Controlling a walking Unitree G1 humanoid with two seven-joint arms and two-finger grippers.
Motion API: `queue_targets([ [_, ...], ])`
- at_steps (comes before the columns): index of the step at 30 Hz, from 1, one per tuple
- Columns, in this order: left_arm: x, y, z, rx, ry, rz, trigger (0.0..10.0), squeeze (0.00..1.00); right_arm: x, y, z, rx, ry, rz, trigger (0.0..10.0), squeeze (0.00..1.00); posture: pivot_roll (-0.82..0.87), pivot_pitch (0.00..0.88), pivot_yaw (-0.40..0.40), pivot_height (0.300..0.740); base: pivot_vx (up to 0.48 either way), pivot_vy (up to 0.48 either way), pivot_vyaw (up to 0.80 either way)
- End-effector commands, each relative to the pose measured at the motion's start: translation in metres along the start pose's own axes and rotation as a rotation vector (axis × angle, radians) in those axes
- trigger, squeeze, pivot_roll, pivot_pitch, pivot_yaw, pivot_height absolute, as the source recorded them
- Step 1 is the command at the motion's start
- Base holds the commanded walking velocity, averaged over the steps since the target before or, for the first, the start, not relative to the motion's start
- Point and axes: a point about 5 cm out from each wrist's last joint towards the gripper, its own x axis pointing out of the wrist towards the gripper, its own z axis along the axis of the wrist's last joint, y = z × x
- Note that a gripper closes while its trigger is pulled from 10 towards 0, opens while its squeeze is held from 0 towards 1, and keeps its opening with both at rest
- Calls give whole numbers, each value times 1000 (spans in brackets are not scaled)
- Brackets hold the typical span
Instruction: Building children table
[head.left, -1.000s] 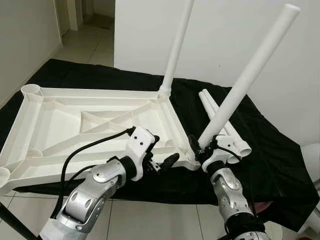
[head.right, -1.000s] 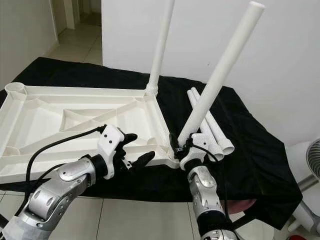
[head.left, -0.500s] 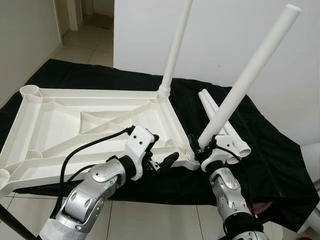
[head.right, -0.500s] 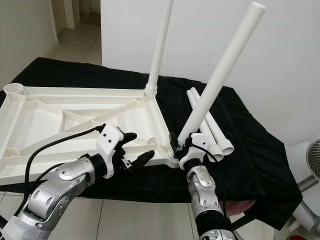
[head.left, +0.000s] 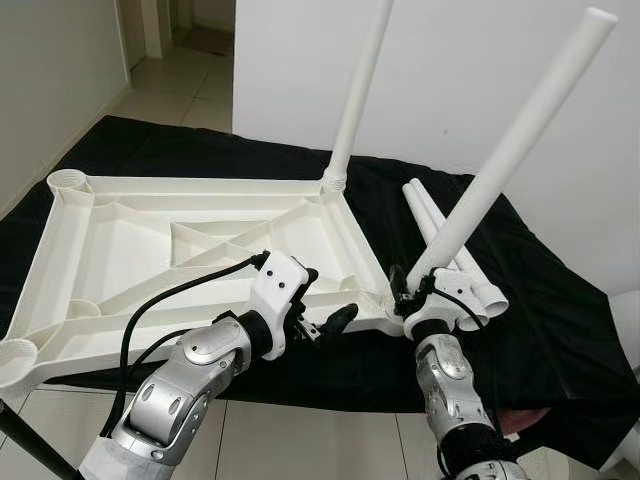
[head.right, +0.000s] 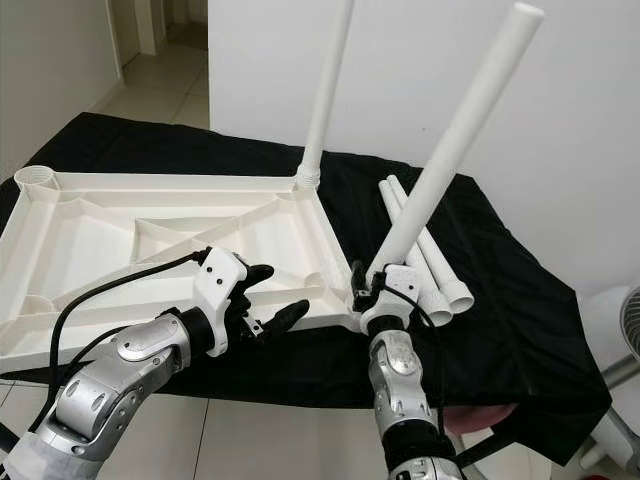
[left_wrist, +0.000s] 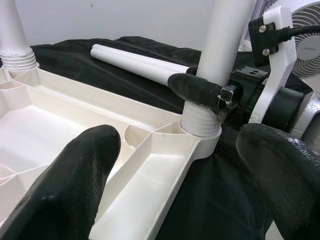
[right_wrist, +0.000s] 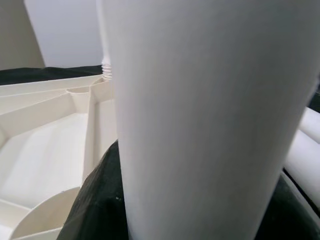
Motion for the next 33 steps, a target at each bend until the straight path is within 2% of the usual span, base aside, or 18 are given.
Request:
queue_targets([
  [1, 1, -3, 3, 5, -9, -21, 10000, 0, -25, -34, -45, -19, 235, -174, 10000, 0, 43, 0, -141, 740, 0, 0, 0],
  [13, 2, -2, 3, 7, -12, -25, 10000, 0, -21, -45, -40, -65, 228, -324, 10000, 0, 41, 0, -139, 740, 0, 0, 0],
  [14, 2, -2, 3, 6, -12, -25, 10000, 0, -20, -51, -39, -92, 230, -390, 10000, 0, 41, 0, -139, 740, 0, 0, 0],
  [20, 2, -3, 3, 5, -12, -26, 10000, 0, -20, -56, -38, -108, 231, -433, 10000, 0, 44, 0, -143, 740, 0, 0, 0],
  [26, 2, -3, 4, 5, -14, -26, 10000, 0, -23, -58, -41, -96, 250, -463, 10000, 0, 43, 0, -145, 740, 0, 0, 0],
  [33, 2, -4, 4, 9, -15, -33, 10000, 0, -31, -59, -50, -10, 272, -487, 10000, 0, 40, 0, -140, 740, 0, 0, 0],
])
